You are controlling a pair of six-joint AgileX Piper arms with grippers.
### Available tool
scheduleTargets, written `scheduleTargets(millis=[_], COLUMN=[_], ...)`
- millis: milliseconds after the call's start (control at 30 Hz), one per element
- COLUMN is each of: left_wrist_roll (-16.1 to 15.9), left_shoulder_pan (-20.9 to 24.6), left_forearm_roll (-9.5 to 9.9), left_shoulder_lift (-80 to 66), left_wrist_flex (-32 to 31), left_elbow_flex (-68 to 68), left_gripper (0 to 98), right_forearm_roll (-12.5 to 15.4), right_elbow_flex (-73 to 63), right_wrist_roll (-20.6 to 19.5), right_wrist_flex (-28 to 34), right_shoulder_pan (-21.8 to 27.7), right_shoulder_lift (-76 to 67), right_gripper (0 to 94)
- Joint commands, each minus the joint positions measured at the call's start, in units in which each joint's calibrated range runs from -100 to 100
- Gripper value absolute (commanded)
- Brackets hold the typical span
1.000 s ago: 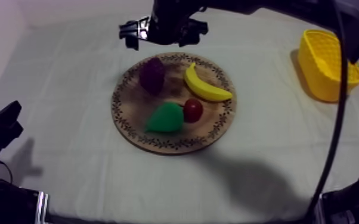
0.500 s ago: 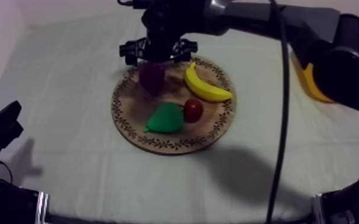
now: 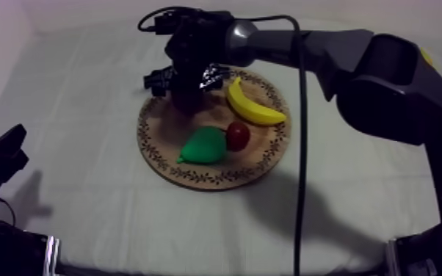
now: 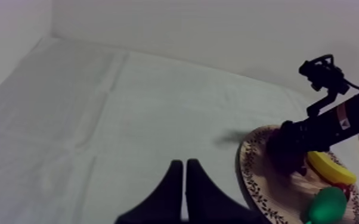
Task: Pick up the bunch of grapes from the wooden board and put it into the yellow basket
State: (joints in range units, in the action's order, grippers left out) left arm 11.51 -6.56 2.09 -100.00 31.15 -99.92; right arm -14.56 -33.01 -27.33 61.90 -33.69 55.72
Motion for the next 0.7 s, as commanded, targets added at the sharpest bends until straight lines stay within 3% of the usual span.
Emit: scheduleTargets(millis=[0, 333, 667], left_wrist_roll=[-0.01, -0.01, -0.01], left_shoulder_pan=[0.01, 0.01, 0.01], left_forearm_roll=[-0.01, -0.01, -0.01], left_shoulder_lift=[0.0, 0.0, 0.0], left_wrist_flex=[-0.03, -0.03, -0.03], left_elbow_flex=[0.04, 0.04, 0.04], left_gripper=[0.1, 0.1, 0.1], right_forearm_roll=[0.12, -1.56, -3.32], right_elbow_flex=[-0.65, -2.49, 7.09], right_wrist_roll=[0.25, 1.41, 2.94], right_wrist_flex=[-0.05, -0.19, -1.29], right_shoulder_pan=[0.05, 0.19, 1.31], right_shoulder_lift=[0.99, 2.2, -8.9], right_gripper=[61.4, 41.3, 38.6])
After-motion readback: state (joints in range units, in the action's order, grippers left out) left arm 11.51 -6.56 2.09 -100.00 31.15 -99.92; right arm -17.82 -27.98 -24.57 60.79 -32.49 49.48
